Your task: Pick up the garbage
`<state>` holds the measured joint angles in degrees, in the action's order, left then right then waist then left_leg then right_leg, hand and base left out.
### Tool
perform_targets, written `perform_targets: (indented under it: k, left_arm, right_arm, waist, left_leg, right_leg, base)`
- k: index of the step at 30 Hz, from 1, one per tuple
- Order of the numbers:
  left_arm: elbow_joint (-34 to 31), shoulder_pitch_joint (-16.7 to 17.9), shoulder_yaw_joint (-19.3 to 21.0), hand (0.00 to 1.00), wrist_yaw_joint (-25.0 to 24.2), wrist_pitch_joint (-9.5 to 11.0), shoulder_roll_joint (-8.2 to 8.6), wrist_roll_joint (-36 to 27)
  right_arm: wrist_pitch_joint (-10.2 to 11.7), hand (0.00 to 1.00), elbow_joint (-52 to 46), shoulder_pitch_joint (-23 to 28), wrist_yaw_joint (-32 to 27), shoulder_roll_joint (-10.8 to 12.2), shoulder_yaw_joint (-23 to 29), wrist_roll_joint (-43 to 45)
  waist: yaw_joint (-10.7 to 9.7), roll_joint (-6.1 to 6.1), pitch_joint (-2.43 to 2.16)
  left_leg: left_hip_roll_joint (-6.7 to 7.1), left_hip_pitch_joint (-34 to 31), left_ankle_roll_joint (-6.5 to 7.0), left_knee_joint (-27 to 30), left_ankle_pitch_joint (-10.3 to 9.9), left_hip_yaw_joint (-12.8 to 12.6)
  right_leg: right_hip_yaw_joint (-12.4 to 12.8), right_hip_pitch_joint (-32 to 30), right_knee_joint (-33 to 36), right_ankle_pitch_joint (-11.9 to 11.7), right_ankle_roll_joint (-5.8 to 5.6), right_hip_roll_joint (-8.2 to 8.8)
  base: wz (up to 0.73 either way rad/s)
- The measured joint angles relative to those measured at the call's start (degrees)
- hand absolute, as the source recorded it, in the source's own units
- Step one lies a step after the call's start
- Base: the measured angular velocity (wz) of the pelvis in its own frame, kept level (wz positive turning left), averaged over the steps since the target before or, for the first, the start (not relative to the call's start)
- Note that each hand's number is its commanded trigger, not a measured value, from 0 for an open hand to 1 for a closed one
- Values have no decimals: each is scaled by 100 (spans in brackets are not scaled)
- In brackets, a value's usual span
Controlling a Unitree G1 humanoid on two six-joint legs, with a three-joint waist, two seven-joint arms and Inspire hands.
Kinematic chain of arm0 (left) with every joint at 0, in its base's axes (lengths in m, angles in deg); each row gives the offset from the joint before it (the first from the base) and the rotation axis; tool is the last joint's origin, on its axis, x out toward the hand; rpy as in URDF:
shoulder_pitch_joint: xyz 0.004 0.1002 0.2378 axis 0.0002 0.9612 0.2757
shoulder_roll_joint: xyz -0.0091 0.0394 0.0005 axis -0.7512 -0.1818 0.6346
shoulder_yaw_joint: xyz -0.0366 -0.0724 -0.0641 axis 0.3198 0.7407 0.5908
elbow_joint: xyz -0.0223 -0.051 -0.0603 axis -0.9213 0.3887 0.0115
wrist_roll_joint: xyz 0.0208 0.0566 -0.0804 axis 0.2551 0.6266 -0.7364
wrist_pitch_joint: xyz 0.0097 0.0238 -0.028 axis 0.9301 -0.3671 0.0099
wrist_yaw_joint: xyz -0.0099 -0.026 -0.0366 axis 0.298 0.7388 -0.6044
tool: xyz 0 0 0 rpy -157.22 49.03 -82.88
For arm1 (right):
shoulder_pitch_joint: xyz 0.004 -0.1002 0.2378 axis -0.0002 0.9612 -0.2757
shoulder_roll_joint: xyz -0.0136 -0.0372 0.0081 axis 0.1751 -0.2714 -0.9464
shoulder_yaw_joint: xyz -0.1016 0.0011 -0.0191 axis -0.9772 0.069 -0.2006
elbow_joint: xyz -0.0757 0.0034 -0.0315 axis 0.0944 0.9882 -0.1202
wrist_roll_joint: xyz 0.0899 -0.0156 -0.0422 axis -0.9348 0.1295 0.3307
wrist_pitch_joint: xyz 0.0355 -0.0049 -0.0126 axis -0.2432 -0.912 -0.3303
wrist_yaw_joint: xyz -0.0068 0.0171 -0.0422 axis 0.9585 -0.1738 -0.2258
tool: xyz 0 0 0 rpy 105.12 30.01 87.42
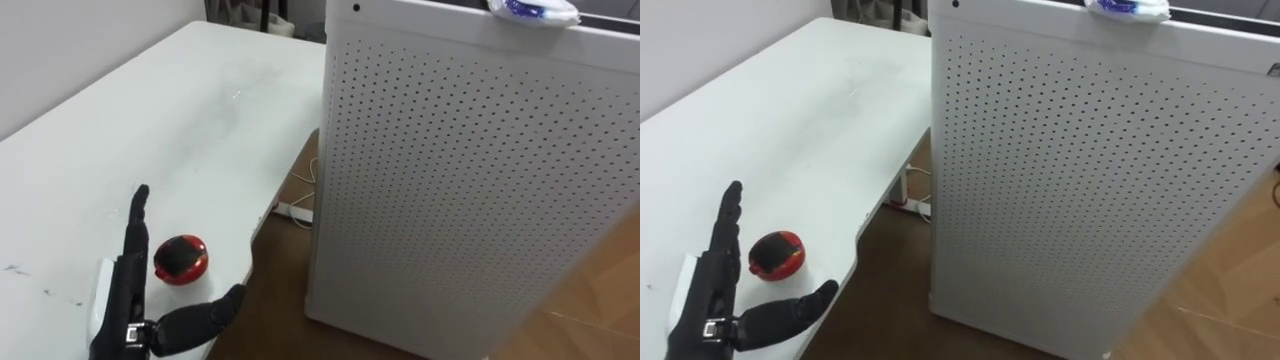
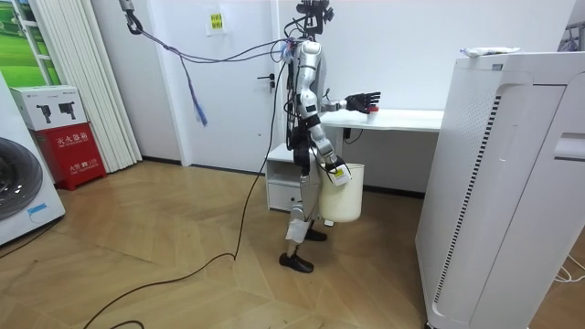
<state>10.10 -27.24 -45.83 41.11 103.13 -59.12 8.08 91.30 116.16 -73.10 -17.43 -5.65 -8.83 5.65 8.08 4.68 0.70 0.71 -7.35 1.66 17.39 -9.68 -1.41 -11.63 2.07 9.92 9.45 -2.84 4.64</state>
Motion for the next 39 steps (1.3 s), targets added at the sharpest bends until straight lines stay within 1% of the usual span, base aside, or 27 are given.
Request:
perform_targets:
  k: [5,8,12,16,20,23,28,29,39]
  left_arm:
    - [179,0,-9,0,40,0,-3,-37]
    - [204,0,-26,0,147,-1,-8,-241]
    - [332,1,-46,0,262,0,-9,-364]
    - [555,0,-69,0,261,-4,-8,-638]
    - [825,-8,-140,0,251,-9,-3,-1143]
    - [897,-8,-139,0,248,-15,-3,-1368]
    - [912,-8,-136,0,243,-14,-4,-1380]
    - [914,-9,-136,0,236,-14,-1,-1467]
    - [955,-60,-134,0,275,-15,-2,-1573]
  right_arm:
    - [-22,100,1,0,0,0,-1,0]
    - [-51,100,0,-1,1,0,-1,-4]
    - [-55,100,-39,13,-1,0,-1,-1]
    - [-65,100,-133,26,4,0,-3,-1]
    - [-143,100,-257,67,-19,-2,-7,-1]
    - [-157,100,-309,99,-49,-4,-6,-1]
    - [-157,100,-326,100,-62,-4,-5,-1]
    - [-157,100,-337,101,-67,-6,-6,-1]
    - [-173,100,-378,108,-67,-15,-8,4]
  waist:
    - [1,15,-8]
    - [-9,36,-20]
    - [-19,37,-20]
    - [-27,31,-15]
    - [-26,14,1]
    - [-27,12,8]
    - [-31,-8,22]
    - [-45,-11,23]
    - [-169,-7,23]
  left_leg:
    - [-1,0,0,6,0,1]
    - [-1,0,0,9,0,3]
    - [-2,3,0,16,0,-5]
    - [-7,11,0,23,-1,-18]
    - [-11,13,1,18,-3,-12]
    - [-10,13,1,24,-3,-12]
    - [-10,13,2,30,-3,-12]
    - [-10,13,1,27,-3,-12]
    - [-10,14,2,13,-2,-19]
  right_leg:
    - [-3,0,2,0,0,0]
    - [-5,5,3,0,0,0]
    - [8,10,7,0,1,0]
    - [34,11,22,0,1,0]
    - [29,0,68,0,0,0]
    - [32,3,73,0,0,-1]
    - [34,4,77,0,1,-1]
    - [34,3,76,0,1,-1]
    - [43,-9,78,0,0,-1]
  base:
    - [0]
    - [0]
    - [0]
    - [0]
    - [0]
    - [0]
    - [0]
    - [0]
    - [0]
